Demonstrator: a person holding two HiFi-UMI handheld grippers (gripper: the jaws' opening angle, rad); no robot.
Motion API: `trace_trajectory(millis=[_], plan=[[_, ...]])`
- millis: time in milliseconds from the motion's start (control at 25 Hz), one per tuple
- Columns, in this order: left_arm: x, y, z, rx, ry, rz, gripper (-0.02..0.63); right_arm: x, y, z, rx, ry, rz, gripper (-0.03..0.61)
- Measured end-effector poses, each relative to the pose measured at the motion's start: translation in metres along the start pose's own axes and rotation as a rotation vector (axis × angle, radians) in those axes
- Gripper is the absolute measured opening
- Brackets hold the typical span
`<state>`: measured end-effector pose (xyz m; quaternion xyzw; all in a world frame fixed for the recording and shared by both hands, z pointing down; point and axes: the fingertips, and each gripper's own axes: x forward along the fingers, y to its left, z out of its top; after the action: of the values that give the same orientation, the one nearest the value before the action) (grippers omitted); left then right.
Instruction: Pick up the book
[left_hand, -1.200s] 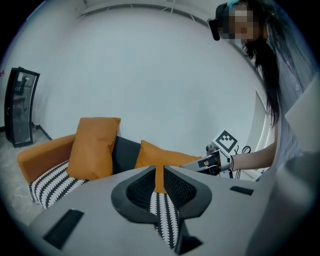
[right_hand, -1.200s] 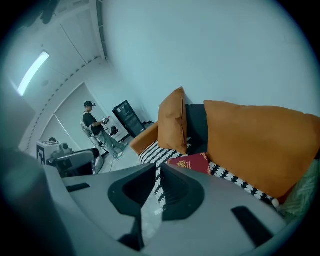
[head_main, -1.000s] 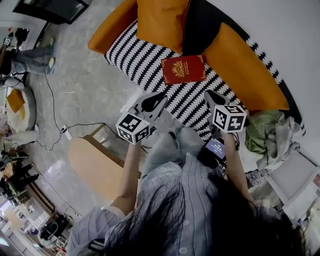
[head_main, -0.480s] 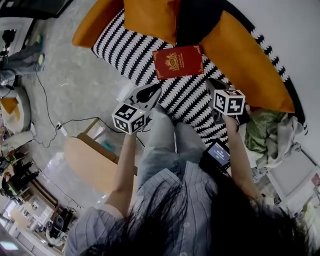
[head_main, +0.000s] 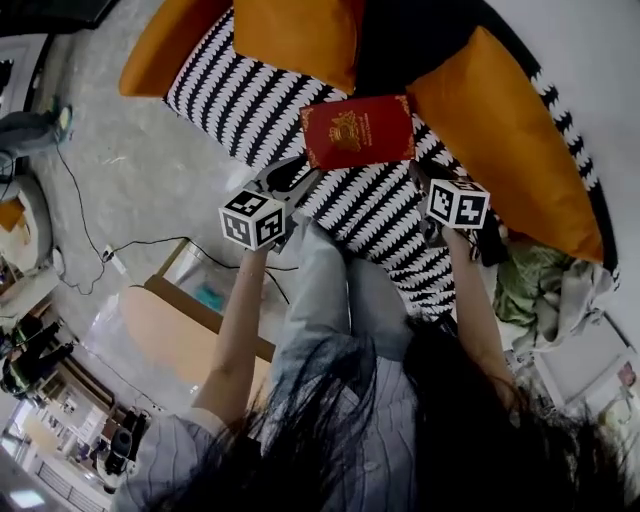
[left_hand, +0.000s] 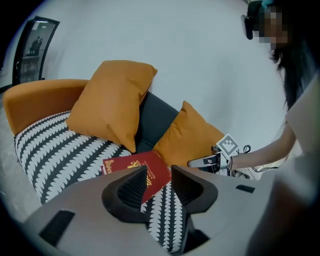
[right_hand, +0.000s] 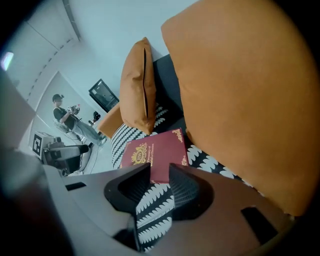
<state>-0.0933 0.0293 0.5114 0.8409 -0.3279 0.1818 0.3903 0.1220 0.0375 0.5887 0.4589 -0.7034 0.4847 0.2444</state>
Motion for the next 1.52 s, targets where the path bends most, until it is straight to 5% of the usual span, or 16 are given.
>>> trace_trajectory(millis=[480, 840, 1320, 1520], plan=[[0.058, 0.097, -0.064, -0.132, 0.149, 0.023, 0.233, 0.077, -0.052, -0.028, 0.12, 0.004, -0.022, 0.249], [0.1, 0.133, -0.068, -0.339, 0.169, 0.003, 0.339, 0.101, -0.06, -0.028, 0.08, 0.123, -0.008, 0.276], [0.138, 0.145, -0.084, -0.314, 0.234, -0.004, 0.353, 0.118, -0.065, -0.043, 0.131, 0.178, 0.049, 0.276], [0.136, 0.147, -0.088, -0.367, 0.168, 0.009, 0.351, 0.118, -0.065, -0.048, 0.15, 0.165, 0.046, 0.276]])
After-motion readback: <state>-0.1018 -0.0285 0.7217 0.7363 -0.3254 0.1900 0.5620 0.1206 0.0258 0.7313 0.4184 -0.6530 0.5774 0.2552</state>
